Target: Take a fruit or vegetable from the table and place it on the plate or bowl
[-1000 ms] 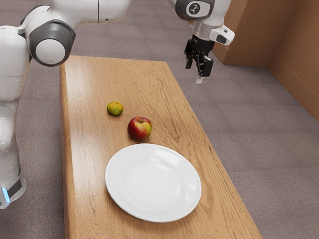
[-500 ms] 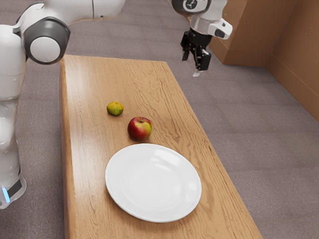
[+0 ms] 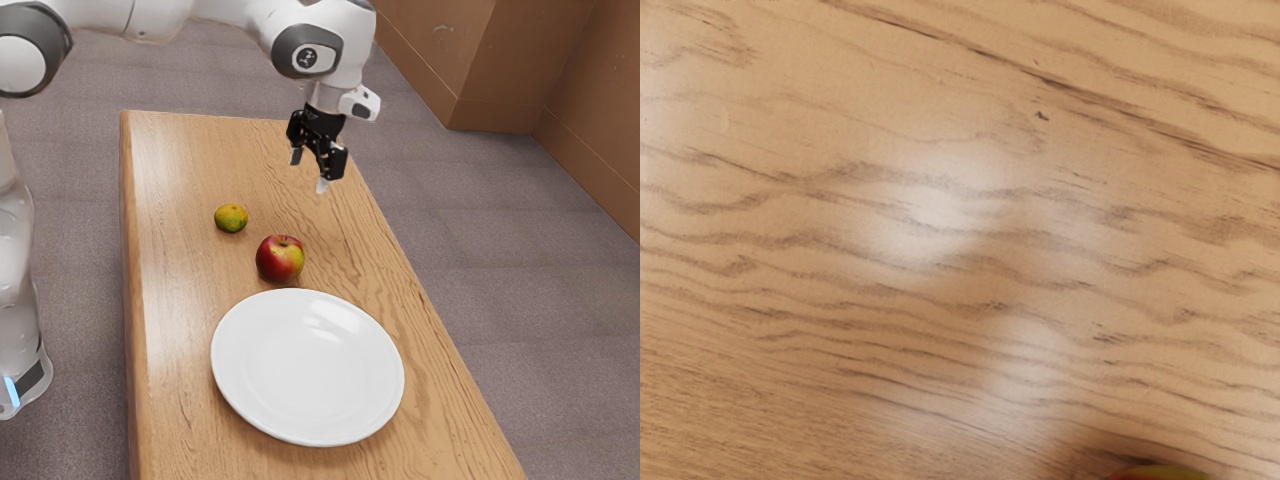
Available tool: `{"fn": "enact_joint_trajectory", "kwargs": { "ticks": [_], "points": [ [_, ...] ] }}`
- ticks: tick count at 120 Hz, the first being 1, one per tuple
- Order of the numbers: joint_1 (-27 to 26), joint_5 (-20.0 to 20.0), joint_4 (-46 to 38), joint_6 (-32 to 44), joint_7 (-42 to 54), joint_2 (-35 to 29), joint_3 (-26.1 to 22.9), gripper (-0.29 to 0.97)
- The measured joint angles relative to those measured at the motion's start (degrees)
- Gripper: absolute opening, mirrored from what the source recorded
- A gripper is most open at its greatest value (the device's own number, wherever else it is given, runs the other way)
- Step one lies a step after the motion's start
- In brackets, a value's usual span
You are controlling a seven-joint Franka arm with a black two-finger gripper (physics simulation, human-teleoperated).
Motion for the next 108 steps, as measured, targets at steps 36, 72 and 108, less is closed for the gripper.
{"fn": "enact_joint_trajectory", "kwargs": {
  "ticks": [36,72,108],
  "points": [
    [0.5,1.2,-6.6,1.4,1.5,-9.2,2.9,0.68],
    [0.6,5.2,-13.3,-2.4,1.9,-18.0,4.2,0.68],
    [0.6,6.0,-20.4,1.3,2.0,-17.8,4.3,0.68]
  ]
}}
